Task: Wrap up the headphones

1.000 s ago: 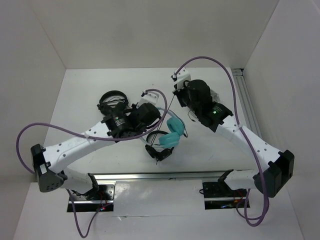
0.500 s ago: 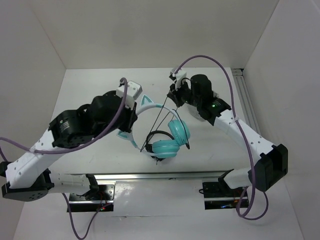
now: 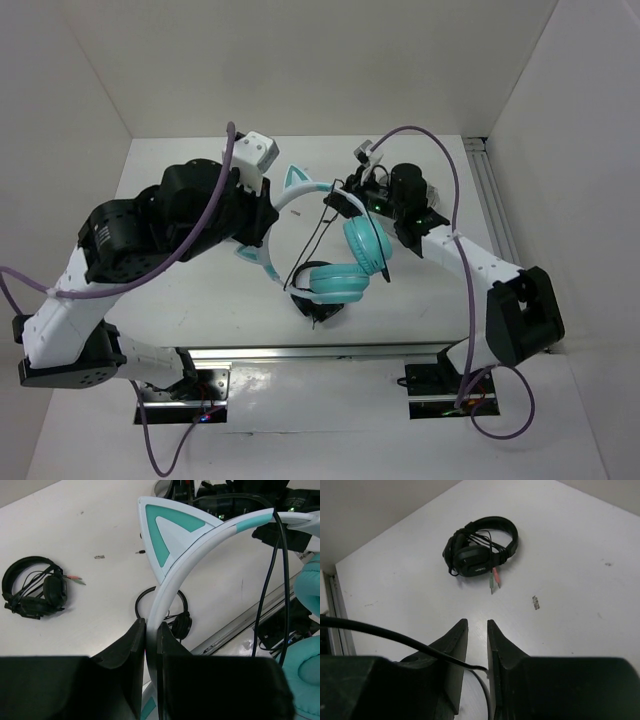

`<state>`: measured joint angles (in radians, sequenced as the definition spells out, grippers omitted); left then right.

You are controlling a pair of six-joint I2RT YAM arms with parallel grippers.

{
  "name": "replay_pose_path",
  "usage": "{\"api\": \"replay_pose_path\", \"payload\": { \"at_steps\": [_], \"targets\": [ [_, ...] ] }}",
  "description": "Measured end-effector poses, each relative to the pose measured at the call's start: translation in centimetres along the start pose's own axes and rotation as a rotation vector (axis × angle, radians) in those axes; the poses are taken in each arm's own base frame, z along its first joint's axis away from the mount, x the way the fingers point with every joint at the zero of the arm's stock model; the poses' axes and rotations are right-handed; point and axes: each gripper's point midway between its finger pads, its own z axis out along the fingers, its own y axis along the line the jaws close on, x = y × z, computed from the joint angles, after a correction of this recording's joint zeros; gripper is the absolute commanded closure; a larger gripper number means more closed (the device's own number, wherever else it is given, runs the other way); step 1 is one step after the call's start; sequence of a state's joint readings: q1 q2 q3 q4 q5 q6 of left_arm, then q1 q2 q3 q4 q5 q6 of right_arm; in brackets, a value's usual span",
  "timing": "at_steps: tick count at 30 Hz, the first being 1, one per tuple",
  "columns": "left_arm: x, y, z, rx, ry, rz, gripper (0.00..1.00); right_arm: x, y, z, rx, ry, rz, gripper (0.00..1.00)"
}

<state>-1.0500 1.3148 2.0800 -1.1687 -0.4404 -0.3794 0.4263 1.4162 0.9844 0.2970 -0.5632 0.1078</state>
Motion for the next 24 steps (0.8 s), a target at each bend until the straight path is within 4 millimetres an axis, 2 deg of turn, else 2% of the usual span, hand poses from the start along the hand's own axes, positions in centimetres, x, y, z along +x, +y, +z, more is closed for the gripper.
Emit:
{"api": "replay_pose_path", "payload": {
  "at_steps": [5,15,24],
  "targets": [
    [0.3,0.0,0.9,-0.035,0.03,-0.026,1.0,2.7,-1.0,1.1,-0.009,0.017,0.074,0.65],
    [-0.7,0.4,0.2,-0.067,-0.007,-0.108,1.0,2.5,-1.5,2.0,-0.024,-0.03,0.082,0.63],
    [-1.5,0.5,-0.3,-0.07,-0.037,-0.15,1.0,6.1,-1.9,2.3,-0.025,0.015,0.141,0.65]
  ]
}}
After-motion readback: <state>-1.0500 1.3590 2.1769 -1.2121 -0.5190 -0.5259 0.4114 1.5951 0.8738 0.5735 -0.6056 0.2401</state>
